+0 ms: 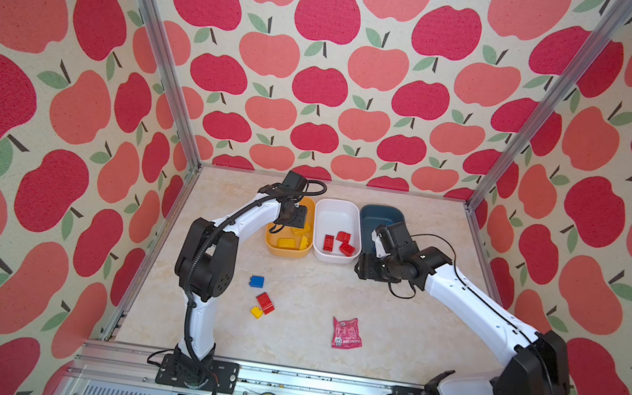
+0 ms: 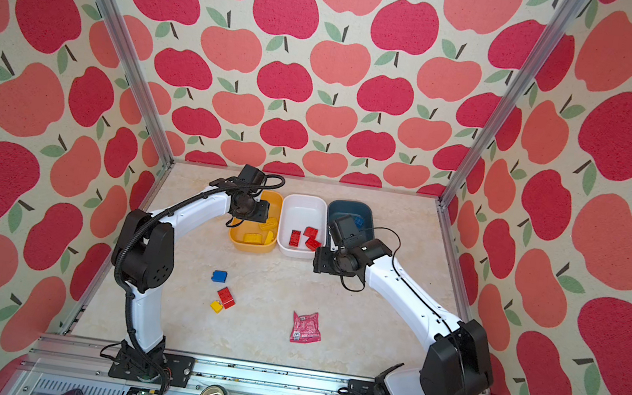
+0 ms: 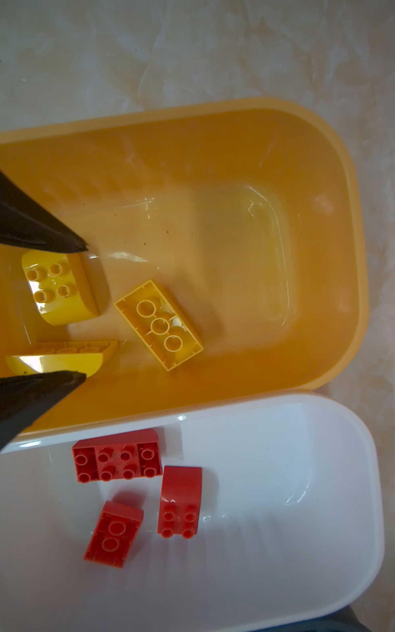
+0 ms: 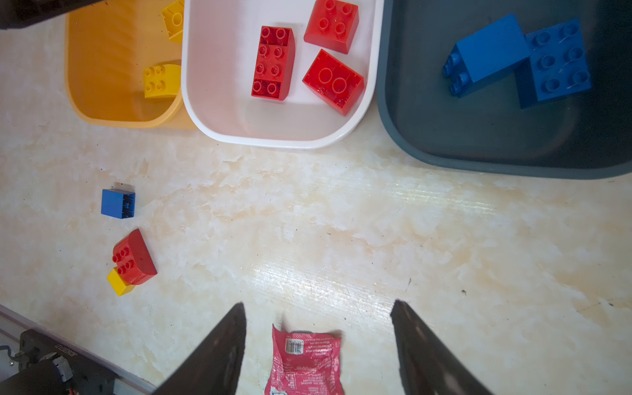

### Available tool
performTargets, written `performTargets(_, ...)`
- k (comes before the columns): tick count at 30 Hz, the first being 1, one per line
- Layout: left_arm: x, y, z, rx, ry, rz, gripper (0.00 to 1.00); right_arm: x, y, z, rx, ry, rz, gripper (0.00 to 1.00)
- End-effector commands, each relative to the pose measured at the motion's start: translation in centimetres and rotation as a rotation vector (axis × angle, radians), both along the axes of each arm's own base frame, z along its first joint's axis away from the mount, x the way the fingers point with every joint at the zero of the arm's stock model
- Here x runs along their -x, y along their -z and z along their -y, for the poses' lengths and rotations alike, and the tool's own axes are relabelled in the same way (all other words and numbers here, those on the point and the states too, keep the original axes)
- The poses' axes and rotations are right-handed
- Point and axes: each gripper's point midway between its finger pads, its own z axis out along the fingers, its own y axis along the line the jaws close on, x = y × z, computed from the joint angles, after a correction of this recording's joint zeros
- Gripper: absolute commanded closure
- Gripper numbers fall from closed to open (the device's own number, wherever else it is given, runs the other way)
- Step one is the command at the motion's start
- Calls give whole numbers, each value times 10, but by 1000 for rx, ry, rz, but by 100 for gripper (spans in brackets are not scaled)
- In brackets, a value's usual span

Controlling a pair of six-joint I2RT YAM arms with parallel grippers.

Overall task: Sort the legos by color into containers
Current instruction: 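Carry the yellow brick into the yellow bin and open the left gripper, then move the left gripper back down over the blue brick in the pile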

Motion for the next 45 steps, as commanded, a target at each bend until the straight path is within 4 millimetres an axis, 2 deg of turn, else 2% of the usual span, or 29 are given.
performTargets(1,1,-17,0,41,-8,33,41,-1,-4,1,-14,17,0,30)
performTargets(6,21,-27,-1,59,-11,45,37,0,-3,1,-14,16,-2,30)
performTargets(12,67,-36,-9,67,-18,48,31,0,-1,0,-20,9,-3,30)
performTargets(17,110,-40,-22,63,-36,40,26,1,2,-3,-26,0,-13,30)
performTargets(23,155,-31,-50,46,-85,-2,23,1,4,-3,-27,1,-18,30)
performTargets(28,182,-14,-70,51,-125,-46,22,3,6,-5,-39,-2,-26,29)
performTargets(35,197,14,-86,78,-172,-99,21,13,14,-7,-83,-11,-49,29)
performTargets(45,197,45,-94,64,-198,-172,21,23,20,-1,-91,3,-67,29)
